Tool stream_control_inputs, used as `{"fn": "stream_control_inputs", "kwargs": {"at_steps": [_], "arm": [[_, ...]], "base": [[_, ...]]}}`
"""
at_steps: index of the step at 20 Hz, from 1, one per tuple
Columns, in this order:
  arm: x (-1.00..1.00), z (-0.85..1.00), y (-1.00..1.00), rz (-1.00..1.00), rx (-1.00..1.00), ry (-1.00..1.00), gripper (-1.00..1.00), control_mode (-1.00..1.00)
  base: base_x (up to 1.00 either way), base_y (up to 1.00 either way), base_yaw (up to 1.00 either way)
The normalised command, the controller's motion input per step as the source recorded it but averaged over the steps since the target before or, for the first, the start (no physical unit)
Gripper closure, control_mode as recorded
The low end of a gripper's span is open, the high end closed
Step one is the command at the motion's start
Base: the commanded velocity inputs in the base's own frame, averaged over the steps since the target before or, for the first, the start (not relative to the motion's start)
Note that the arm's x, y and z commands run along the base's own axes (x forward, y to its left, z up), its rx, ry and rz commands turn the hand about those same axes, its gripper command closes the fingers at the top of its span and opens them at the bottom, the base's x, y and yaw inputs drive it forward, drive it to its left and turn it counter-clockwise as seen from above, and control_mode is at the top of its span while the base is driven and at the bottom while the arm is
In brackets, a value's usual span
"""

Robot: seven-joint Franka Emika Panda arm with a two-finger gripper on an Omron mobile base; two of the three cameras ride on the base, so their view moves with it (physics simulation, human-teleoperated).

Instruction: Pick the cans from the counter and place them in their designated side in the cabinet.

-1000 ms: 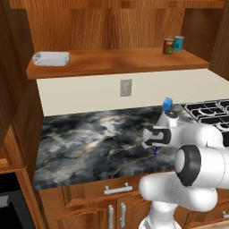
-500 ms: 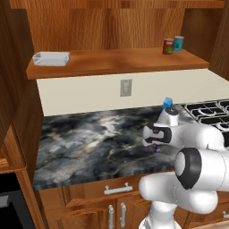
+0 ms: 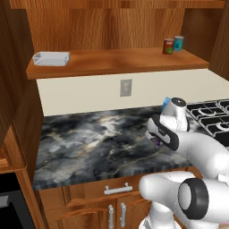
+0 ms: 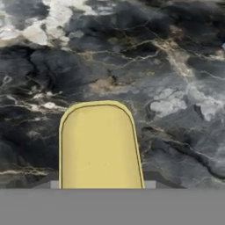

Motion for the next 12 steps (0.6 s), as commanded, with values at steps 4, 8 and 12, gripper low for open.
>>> {"fn": "stream_control_inputs", "kwargs": {"at_steps": [4,8,12], "arm": [[-0.18,0.66,-0.01,0.00,0.00,-0.04,1.00,-1.00],[-0.18,0.68,-0.04,0.00,0.00,-0.03,1.00,-1.00],[-0.35,0.49,-0.10,0.00,0.00,0.00,1.00,-1.00]], "base": [[0.00,0.00,0.00],[0.00,0.00,0.00],[0.00,0.00,0.00]]}}
